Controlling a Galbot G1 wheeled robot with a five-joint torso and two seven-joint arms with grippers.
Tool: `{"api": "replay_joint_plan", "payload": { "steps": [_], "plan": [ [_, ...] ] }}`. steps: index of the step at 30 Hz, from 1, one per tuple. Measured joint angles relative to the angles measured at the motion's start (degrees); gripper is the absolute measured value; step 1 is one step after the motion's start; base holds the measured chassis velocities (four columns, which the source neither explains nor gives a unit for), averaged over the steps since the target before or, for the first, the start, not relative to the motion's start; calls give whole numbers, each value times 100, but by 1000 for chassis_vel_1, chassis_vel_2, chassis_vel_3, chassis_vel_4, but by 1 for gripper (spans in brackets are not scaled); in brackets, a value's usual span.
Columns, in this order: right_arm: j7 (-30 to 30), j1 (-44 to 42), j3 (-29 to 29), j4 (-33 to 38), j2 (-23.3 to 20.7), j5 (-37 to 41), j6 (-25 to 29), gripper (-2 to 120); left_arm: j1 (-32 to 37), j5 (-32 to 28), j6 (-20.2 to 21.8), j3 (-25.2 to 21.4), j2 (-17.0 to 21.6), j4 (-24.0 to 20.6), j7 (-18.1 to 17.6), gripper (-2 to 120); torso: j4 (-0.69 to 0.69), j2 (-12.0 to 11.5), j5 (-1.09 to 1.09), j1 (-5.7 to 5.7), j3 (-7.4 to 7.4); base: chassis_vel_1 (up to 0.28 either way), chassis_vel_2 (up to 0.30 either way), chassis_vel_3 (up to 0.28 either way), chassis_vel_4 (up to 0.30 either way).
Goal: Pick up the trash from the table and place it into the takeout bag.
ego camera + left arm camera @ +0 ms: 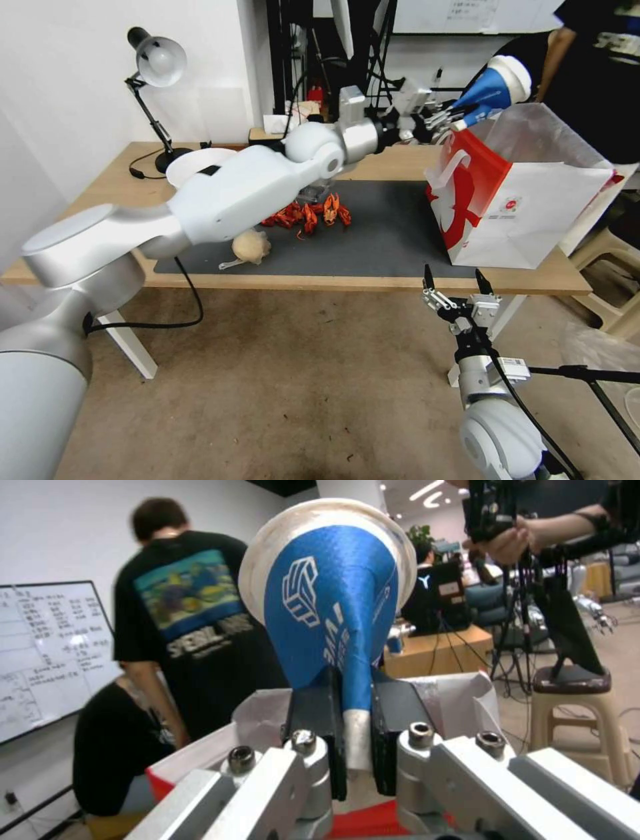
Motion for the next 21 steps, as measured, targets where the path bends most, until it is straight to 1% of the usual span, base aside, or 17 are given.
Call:
{"api": "replay_joint_plan", "payload": {
  "steps": [2, 4, 5, 6, 7, 10, 12, 13, 16, 21],
  "plan": [
    [0, 3, 0, 0, 5, -1, 0, 100, -22, 0, -4, 35, -70, 74, 8, 6, 0, 0, 0, 0, 0, 0, 0, 0, 0],
    [-1, 6, 0, 0, 21, -2, 1, 100, -81, 4, -16, 129, -316, 308, 43, 6, 0, 0, 0, 0, 0, 0, 0, 0, 0],
    [-2, 7, 0, 0, 27, -4, 2, 100, -97, 6, -18, 161, -399, 382, 60, 6, 0, 0, 0, 0, 0, 0, 0, 0, 0],
    [-2, 7, 0, 0, 27, -4, 2, 100, -97, 6, -18, 161, -399, 382, 60, 6, 0, 0, 0, 0, 0, 0, 0, 0, 0],
    [-3, 9, 0, 0, 38, -7, 5, 100, -136, 20, -21, 227, -580, 556, 105, 6, -1, 0, 0, 0, 0, 0, 0, 0, 0],
    [-5, 12, 1, -2, 48, -14, 12, 100, -178, 31, -35, 288, -745, 737, 146, 6, -2, 0, 0, 0, 0, 0, 0, 0, 0],
    [-8, 15, 3, -13, 64, -20, 19, 100, -225, 48, -45, 332, -964, 953, 184, 6, 0, 0, 0, 0, 0, 0, 0, 0, 0],
    [-8, 15, 3, -13, 64, -20, 19, 100, -225, 48, -45, 332, -964, 953, 184, 6, 0, 0, 0, 0, 0, 0, 0, 0, 0],
    [-10, 16, 9, -26, 78, -27, 33, 100, -255, 137, -50, 360, -1169, 1187, 245, 6, -1, 0, 0, -2, 0, 0, 0, 0, 0],
    [-11, 16, 22, -32, 84, -28, 40, 100, -256, 239, -56, 380, -1270, 1306, 262, 6, 0, 0, -1, -1, 0, 0, 0, 0, 0]
  ]
}}
